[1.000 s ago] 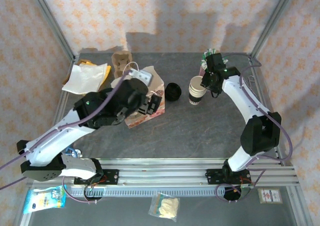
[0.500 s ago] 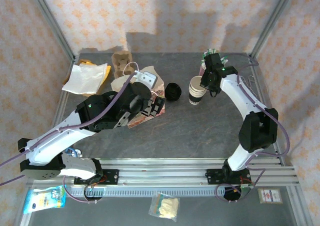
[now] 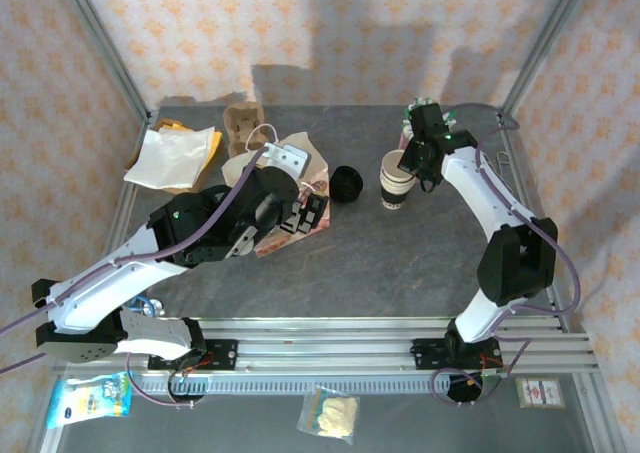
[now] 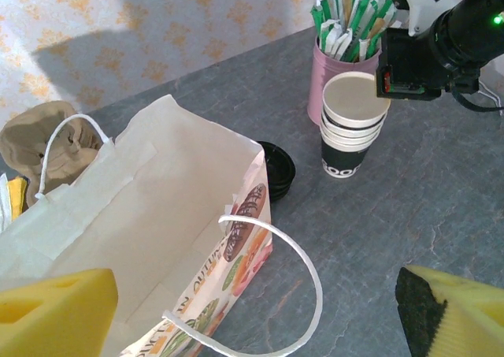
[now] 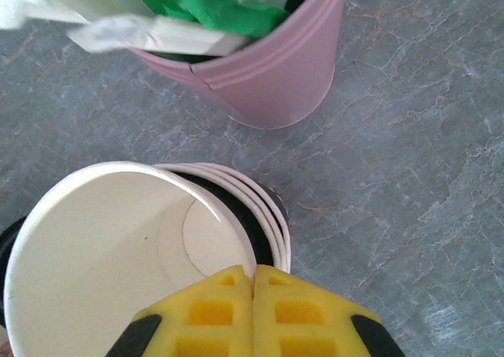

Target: Pack the takeout coffee

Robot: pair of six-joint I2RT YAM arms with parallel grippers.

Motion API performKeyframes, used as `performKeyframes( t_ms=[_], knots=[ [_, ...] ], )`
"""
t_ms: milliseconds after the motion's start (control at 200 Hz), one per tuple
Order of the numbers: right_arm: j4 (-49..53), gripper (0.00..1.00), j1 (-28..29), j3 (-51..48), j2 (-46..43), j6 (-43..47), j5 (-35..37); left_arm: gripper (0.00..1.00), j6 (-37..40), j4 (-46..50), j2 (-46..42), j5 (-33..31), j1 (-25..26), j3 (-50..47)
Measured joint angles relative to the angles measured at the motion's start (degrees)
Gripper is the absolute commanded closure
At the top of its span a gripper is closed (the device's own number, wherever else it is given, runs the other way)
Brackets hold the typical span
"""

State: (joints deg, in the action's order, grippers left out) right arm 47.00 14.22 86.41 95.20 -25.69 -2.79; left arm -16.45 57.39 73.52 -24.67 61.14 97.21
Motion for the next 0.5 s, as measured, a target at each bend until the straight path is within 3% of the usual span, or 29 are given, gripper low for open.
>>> performKeyframes(
  t_ms=[330, 500],
  knots=[
    [1.86, 1.00, 0.00, 1.07, -4.15, 0.02, -0.22, 0.05, -0.13, -0.81, -0.42, -0.04, 0.00, -0.31],
    [5.62, 1.00, 0.00, 6.36, -5.09, 0.52, -0.59, 0.04, -0.20, -1.42, -0.44, -0.20, 0.00, -0.22]
  ],
)
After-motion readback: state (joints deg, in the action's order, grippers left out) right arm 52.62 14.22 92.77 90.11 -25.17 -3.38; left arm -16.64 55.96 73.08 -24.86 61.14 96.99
